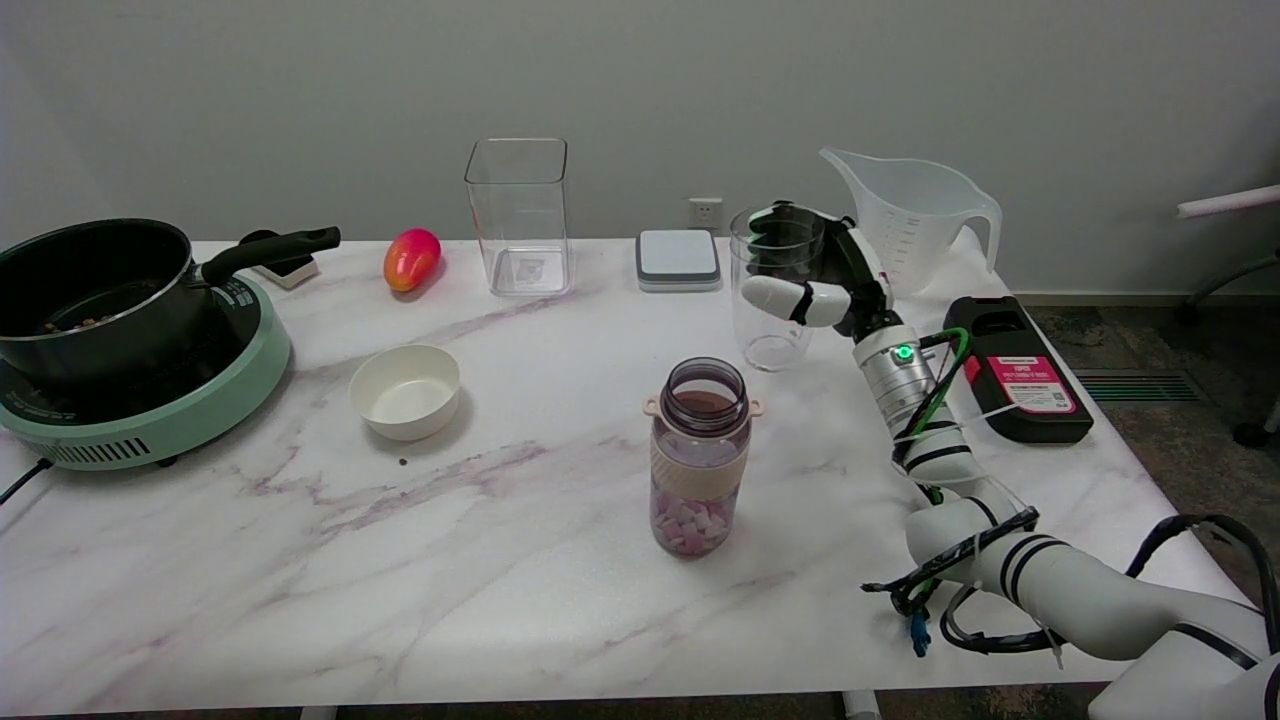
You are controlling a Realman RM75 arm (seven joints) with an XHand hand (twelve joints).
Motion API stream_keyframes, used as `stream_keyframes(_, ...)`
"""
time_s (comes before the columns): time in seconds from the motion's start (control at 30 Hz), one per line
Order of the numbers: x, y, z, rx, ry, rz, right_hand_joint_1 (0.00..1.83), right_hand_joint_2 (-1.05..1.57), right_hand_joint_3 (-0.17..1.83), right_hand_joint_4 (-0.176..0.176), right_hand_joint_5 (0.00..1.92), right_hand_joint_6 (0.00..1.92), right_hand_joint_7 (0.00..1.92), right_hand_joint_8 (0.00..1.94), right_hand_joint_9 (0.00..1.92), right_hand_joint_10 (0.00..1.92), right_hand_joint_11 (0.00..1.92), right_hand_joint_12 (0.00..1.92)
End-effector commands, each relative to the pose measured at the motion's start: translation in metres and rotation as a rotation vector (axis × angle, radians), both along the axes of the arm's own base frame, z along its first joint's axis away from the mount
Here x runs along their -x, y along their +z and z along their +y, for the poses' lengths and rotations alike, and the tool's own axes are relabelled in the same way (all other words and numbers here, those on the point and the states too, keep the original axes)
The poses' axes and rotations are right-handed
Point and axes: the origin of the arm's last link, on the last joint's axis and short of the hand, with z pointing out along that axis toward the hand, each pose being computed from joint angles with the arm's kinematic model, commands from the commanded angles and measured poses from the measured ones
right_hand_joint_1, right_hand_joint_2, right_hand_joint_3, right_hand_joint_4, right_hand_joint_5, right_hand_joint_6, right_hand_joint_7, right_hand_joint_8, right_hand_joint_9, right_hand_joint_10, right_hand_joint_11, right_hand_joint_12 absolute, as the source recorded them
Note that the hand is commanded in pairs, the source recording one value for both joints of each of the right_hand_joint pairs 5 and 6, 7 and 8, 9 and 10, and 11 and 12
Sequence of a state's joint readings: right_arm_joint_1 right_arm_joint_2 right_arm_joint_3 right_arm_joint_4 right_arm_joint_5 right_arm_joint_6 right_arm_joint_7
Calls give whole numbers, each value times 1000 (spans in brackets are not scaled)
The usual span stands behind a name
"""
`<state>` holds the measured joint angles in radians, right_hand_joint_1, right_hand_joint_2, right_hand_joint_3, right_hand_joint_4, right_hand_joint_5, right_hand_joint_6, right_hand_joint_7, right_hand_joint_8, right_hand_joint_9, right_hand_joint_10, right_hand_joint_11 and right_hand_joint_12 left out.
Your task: Place the measuring cup onto the table.
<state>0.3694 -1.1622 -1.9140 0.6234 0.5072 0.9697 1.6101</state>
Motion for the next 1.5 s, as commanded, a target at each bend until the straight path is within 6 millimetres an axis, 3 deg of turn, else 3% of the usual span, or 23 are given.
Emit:
stream_keyframes(0.03,18,-10,1,118,-79,218,1405,968,521,0,1466,1466,1352,1352,1310,1310,1168,1168)
stream_keyframes(0.23,23,-8,2,175,-100,312,1312,1231,345,0,1589,1589,1423,1423,1362,1362,1225,1225)
stream_keyframes(0.43,30,-6,4,177,-128,276,1246,1355,272,0,1629,1629,1446,1446,1369,1369,1241,1241)
stream_keyframes(0.83,30,3,4,135,-131,120,1343,1113,418,0,1530,1530,1369,1369,1305,1305,1170,1170)
stream_keyframes(1.03,25,2,-1,-91,-168,-40,1427,867,616,0,1454,1454,1320,1320,1271,1271,1128,1128)
stream_keyframes(1.23,31,4,1,-99,-184,-104,1394,1003,513,0,1507,1507,1372,1372,1319,1319,1179,1179)
stream_keyframes(1.5,28,9,-3,-80,-179,-104,1404,966,536,0,1468,1468,1350,1350,1302,1302,1163,1163)
